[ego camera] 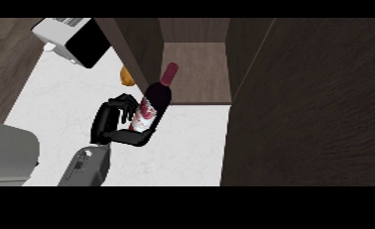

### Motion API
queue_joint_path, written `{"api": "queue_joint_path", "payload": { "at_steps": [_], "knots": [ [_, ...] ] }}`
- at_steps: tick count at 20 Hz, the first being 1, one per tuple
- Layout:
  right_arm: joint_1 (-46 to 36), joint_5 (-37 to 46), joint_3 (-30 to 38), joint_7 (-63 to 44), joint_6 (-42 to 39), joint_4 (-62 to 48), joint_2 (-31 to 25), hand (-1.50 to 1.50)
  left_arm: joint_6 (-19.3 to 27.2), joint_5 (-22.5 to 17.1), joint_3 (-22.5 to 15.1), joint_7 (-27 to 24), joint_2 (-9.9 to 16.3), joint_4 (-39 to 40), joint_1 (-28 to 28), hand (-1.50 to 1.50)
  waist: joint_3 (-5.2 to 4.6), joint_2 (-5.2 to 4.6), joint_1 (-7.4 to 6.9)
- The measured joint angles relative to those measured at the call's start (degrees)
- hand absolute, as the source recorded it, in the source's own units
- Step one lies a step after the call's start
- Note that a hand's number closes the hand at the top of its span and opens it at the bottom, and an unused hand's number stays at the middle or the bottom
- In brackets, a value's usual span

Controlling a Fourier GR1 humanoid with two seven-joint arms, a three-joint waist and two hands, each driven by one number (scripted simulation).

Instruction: Pick up the wine, place it into the cabinet and close the cabinet

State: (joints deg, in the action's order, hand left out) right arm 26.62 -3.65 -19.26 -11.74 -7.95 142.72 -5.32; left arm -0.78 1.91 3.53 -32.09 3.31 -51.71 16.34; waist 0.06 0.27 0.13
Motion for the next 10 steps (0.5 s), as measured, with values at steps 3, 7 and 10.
{"api": "queue_joint_path", "payload": {
  "at_steps": [3, 7, 10],
  "knots": [
    [-0.93, 0.00, 0.53, -0.40, 0.30, -0.20, 0.35, -1.50, 2.00, 0.51, -1.12, 4.68, -1.28, -3.11, 1.34, 1.50, -0.02, -0.08, 0.06],
    [-1.72, -0.11, 1.43, -1.50, 0.18, -0.13, 0.04, -1.50, 6.25, 1.22, -2.94, 10.06, -1.51, -5.12, 2.56, 1.50, 0.01, -0.12, 0.03],
    [-1.06, -0.26, 1.68, -0.85, -0.30, -0.04, -0.08, -1.50, 10.12, 2.42, -5.45, 12.90, -0.98, -6.20, 2.73, 1.50, 0.07, -0.05, 0.08]
  ]
}}
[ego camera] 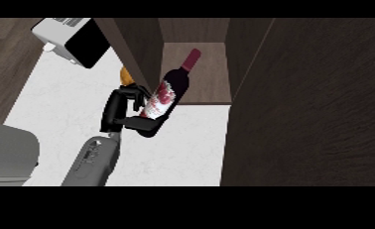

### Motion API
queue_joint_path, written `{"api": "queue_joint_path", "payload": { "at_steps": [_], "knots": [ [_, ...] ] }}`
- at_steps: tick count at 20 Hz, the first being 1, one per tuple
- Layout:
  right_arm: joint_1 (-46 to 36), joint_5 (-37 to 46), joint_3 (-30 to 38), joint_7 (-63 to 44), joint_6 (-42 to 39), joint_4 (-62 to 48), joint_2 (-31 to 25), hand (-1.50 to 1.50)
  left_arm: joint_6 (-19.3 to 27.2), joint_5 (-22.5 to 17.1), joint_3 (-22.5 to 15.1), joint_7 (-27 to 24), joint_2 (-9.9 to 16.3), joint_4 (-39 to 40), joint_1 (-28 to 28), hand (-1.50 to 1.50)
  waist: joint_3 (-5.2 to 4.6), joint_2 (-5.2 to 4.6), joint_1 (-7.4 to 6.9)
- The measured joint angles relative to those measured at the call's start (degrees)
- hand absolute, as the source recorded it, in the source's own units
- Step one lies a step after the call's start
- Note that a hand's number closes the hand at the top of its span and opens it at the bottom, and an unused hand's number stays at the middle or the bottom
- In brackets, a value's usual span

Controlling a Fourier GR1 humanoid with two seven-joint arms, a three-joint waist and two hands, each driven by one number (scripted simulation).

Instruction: Pick up the wine, place it into the cabinet and close the cabinet

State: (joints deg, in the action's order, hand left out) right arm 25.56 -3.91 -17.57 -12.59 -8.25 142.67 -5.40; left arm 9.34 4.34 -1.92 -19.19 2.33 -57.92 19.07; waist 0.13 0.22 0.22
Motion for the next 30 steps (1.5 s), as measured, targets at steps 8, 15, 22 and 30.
{"api": "queue_joint_path", "payload": {
  "at_steps": [8, 15, 22, 30],
  "knots": [
    [1.68, -0.13, 0.24, 2.40, -1.29, -0.40, 0.04, -1.50, 7.86, 0.89, -4.41, 5.23, 2.04, -1.10, 0.58, 1.50, 0.13, 0.11, 0.22],
    [1.47, -0.38, 0.67, 3.21, -2.36, -0.77, 0.02, -1.50, 13.17, -2.03, -6.15, 9.91, 3.76, -0.69, 2.31, 1.50, 0.14, -0.03, 1.07],
    [0.79, -0.64, 0.27, 3.38, -2.89, -1.12, 0.56, -1.50, 18.04, -0.31, -7.82, 13.22, 5.03, 1.55, 4.72, 1.50, 0.31, 0.05, 1.87],
    [0.61, -1.03, 0.00, 3.67, -3.70, -1.34, 0.88, -1.50, 22.93, 3.65, -9.53, 14.23, 5.85, 3.10, 5.27, 1.50, 0.68, 0.41, 2.65]
  ]
}}
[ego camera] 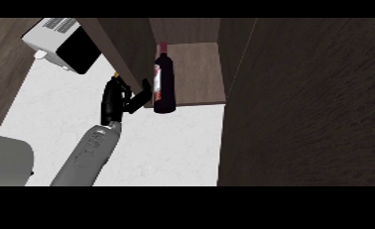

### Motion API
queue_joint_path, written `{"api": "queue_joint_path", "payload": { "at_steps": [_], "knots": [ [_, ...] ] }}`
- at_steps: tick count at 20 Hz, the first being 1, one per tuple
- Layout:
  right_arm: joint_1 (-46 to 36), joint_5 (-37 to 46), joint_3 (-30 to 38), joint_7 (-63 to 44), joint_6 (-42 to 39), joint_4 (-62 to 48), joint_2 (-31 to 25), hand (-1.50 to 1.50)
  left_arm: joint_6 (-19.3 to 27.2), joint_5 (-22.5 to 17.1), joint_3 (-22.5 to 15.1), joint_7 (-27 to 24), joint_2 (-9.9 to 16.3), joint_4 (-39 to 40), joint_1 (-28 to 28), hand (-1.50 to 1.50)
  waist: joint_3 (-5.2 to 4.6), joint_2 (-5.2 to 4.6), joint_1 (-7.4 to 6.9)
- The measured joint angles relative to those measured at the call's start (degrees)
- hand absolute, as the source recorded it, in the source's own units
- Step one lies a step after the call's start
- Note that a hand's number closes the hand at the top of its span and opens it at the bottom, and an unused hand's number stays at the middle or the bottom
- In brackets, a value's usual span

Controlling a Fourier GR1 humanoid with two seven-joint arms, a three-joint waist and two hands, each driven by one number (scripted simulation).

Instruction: Pick up the wine, place it into the cabinet and close the cabinet

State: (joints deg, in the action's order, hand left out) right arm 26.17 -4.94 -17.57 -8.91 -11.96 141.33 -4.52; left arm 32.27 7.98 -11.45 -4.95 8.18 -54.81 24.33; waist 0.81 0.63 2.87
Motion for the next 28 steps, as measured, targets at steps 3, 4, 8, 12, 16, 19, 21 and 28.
{"api": "queue_joint_path", "payload": {
  "at_steps": [3, 4, 8, 12, 16, 19, 21, 28],
  "knots": [
    [-0.13, -0.13, -0.03, 0.31, -0.50, -0.23, 0.06, -1.50, 1.26, 0.60, 0.04, 0.12, -0.08, 0.43, 0.08, 1.50, 0.13, 0.03, 0.29],
    [-0.18, -0.21, -0.11, 0.25, -0.65, -0.25, 0.07, -1.50, 1.90, 0.80, -0.04, 0.20, -0.04, 0.44, 0.01, 1.50, 0.18, 0.03, 0.46],
    [-0.36, -0.48, -0.34, -0.33, -0.91, -0.22, 0.13, -1.50, 3.45, 1.33, 0.44, -0.20, -0.21, 0.58, -0.28, 1.50, 0.30, 0.02, 1.09],
    [0.10, -0.72, -0.42, 0.15, -1.53, -0.27, 0.13, -1.50, 4.67, 1.10, 1.37, -1.58, -0.72, 0.89, -0.44, 1.50, 0.31, -0.03, 1.51],
    [0.11, -0.94, -0.21, 0.44, -2.05, -0.55, 0.20, -1.50, 5.49, 0.93, 1.86, -2.02, -1.13, 0.91, -0.48, 1.50, 0.31, -0.14, 1.67],
    [0.27, -1.12, -0.15, 0.85, -2.34, -0.67, 0.39, -1.50, 5.99, 0.18, 2.66, -2.47, -1.60, 0.53, -0.90, 1.50, 0.29, -0.20, 2.00],
    [0.46, -1.23, -0.29, 0.96, -2.61, -0.75, 0.43, -1.50, 6.76, -0.45, 3.16, -2.74, -2.02, 0.27, -1.14, 1.50, 0.25, -0.26, 2.20],
    [-0.12, -1.50, -0.36, 1.07, -3.54, -1.07, 0.31, -1.50, 10.28, 3.84, 1.09, -3.91, -0.65, 1.12, -1.03, 1.50, 0.18, -0.38, 2.62]
  ]
}}
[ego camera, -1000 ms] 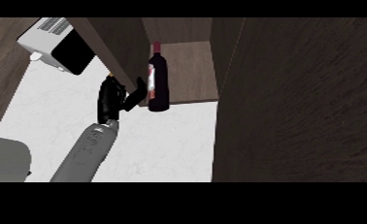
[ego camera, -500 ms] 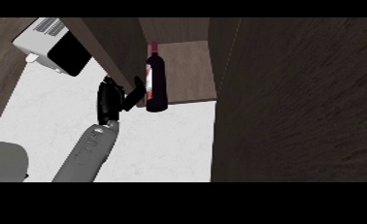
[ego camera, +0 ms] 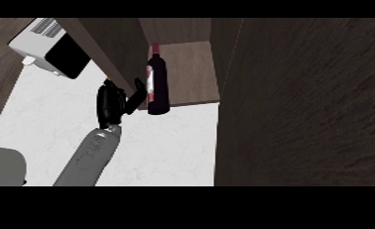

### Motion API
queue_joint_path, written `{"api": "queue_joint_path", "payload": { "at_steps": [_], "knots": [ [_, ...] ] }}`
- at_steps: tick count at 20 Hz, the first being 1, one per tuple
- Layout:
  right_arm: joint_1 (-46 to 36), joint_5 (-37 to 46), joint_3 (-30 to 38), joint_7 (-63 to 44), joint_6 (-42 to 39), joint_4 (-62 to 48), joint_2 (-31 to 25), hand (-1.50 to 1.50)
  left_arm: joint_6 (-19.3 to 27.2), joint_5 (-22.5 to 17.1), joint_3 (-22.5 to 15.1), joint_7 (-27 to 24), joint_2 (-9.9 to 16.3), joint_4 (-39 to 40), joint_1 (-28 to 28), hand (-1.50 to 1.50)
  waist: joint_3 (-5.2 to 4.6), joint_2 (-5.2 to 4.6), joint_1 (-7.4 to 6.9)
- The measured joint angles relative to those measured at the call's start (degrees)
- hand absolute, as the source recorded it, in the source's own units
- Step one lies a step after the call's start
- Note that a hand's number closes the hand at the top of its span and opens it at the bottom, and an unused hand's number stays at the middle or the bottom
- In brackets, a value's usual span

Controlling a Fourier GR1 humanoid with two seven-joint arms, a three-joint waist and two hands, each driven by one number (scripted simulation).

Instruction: Pick up the wine, place it into the cabinet and close the cabinet

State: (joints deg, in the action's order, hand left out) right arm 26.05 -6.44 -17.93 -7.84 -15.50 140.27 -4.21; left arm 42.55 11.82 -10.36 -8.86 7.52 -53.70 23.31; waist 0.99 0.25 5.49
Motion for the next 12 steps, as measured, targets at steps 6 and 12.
{"api": "queue_joint_path", "payload": {
  "at_steps": [6, 12],
  "knots": [
    [-0.36, -0.26, -0.57, -0.01, -0.80, -0.27, 0.05, -1.50, 3.63, 4.84, -2.55, 1.07, 1.78, 0.02, -0.45, 1.50, 0.07, -0.04, 0.76],
    [-0.72, -0.70, -0.49, 0.60, -1.36, -0.69, 0.40, -1.50, 7.64, 6.87, -2.93, 3.25, 1.63, -0.81, -1.37, 1.50, 0.11, -0.17, 1.41]
  ]
}}
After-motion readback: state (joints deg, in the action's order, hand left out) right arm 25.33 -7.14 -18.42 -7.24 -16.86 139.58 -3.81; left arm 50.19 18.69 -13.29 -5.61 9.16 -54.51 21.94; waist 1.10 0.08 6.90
